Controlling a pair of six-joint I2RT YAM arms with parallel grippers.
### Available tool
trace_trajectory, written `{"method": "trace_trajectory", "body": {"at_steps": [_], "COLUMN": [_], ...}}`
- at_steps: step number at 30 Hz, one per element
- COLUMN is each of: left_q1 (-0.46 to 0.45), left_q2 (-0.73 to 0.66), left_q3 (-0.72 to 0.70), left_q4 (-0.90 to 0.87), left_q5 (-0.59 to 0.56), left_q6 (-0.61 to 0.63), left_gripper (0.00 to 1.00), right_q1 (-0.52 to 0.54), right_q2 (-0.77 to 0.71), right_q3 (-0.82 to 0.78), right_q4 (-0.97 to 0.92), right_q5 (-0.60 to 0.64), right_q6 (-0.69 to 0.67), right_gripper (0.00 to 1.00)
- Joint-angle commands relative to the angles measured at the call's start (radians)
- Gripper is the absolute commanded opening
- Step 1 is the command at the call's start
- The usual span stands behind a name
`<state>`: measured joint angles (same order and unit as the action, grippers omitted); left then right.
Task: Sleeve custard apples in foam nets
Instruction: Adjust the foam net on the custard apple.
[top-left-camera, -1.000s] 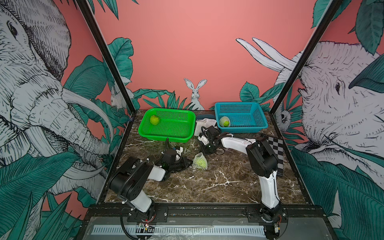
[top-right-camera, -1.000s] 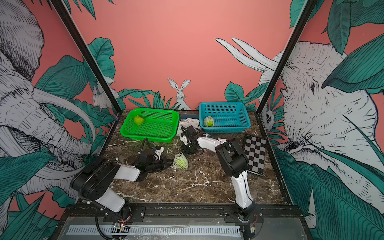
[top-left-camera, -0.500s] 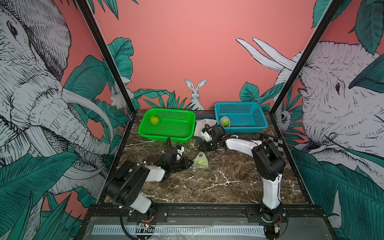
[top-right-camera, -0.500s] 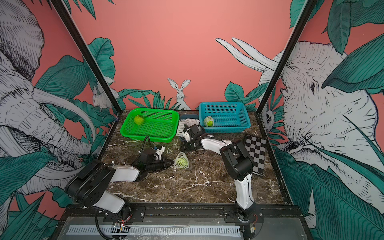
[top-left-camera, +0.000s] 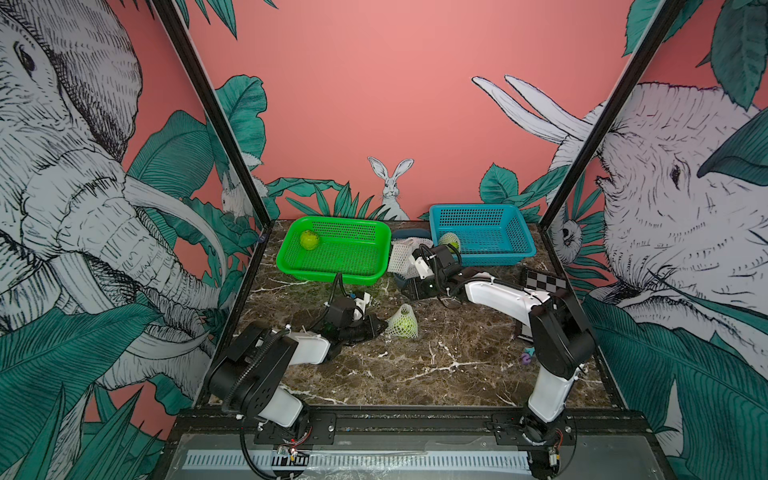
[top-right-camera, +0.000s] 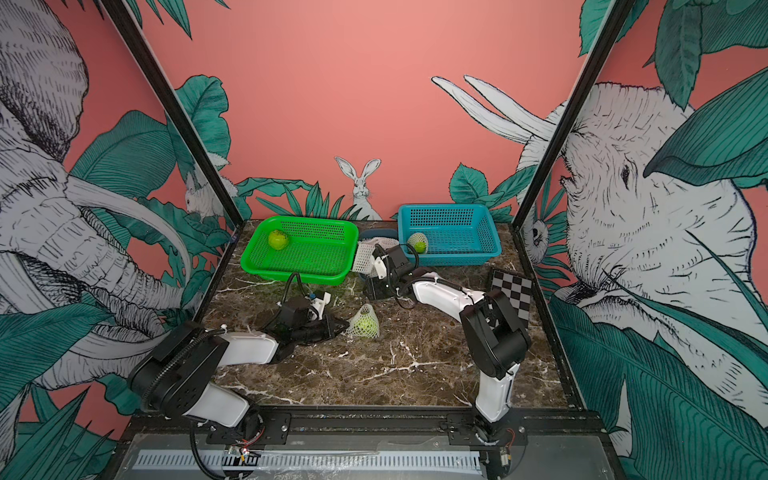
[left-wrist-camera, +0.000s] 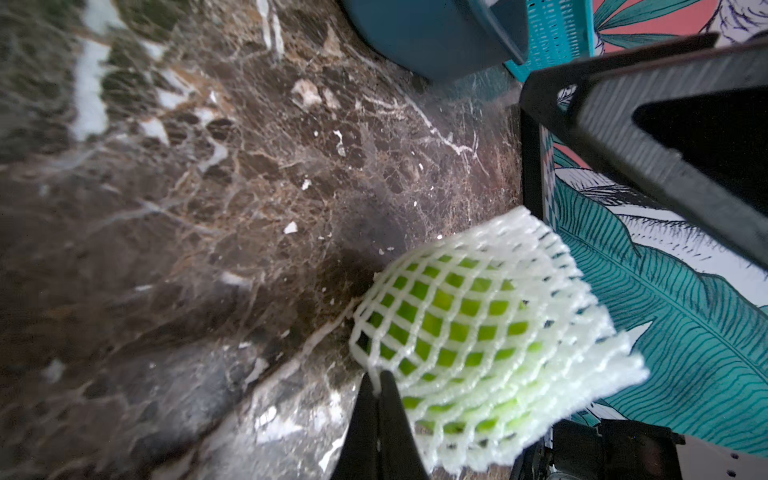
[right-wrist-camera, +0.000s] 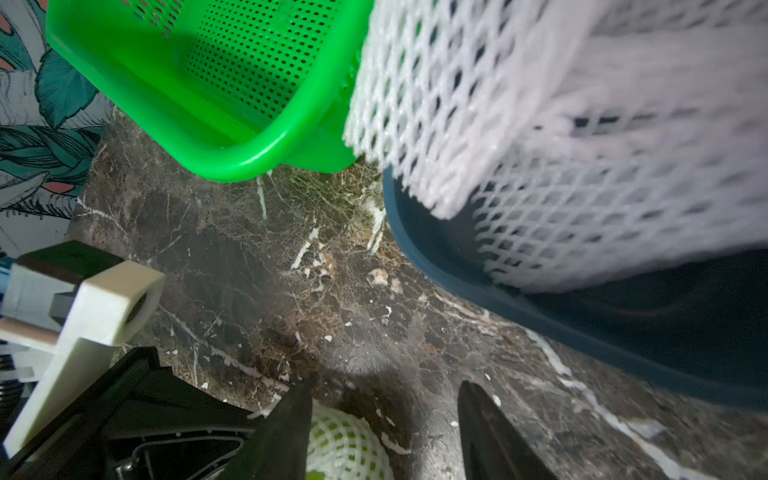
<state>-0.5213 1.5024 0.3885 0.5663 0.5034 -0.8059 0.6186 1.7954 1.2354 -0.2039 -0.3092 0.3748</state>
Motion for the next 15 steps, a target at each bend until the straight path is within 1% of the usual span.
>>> {"method": "trace_trajectory", "body": {"at_steps": [1, 6, 9, 12, 15], "left_q1": [-0.006, -0.011, -0.012, -0.016, -0.018], "left_q2": [-0.029, -0.027, -0.029, -0.028, -0.028], "left_q3": [0.001, 0.004, 0.004, 0.004, 0.006], "left_q4": [-0.012, -0.005, -0.008, -0.007, -0.007], "left_q5": [-0.013, -0.005, -0.007, -0.005, -0.001], "left_q6": [0.022, 0.023, 0.026, 0.025, 0.027], "left_gripper": [0.00, 0.00, 0.00, 0.00, 0.00], "right_q1": [-0.005, -0.005, -0.004, -0.002, 0.013], "right_q2": [-0.075, -0.185, -0.274, -0.325, -0.346], "right_q3": [-0.040, -0.143, -0.235, -0.327, -0.397], "right_q4": [0.013, 0.017, 0.039, 0.086, 0.139], "right_q5": [0.050, 0.082, 0.076, 0.033, -0.018], "right_q6": [0.001, 0.017, 0.045, 0.079, 0.091], "right_gripper": [0.59, 0.58, 0.55, 0.49, 0.48]}}
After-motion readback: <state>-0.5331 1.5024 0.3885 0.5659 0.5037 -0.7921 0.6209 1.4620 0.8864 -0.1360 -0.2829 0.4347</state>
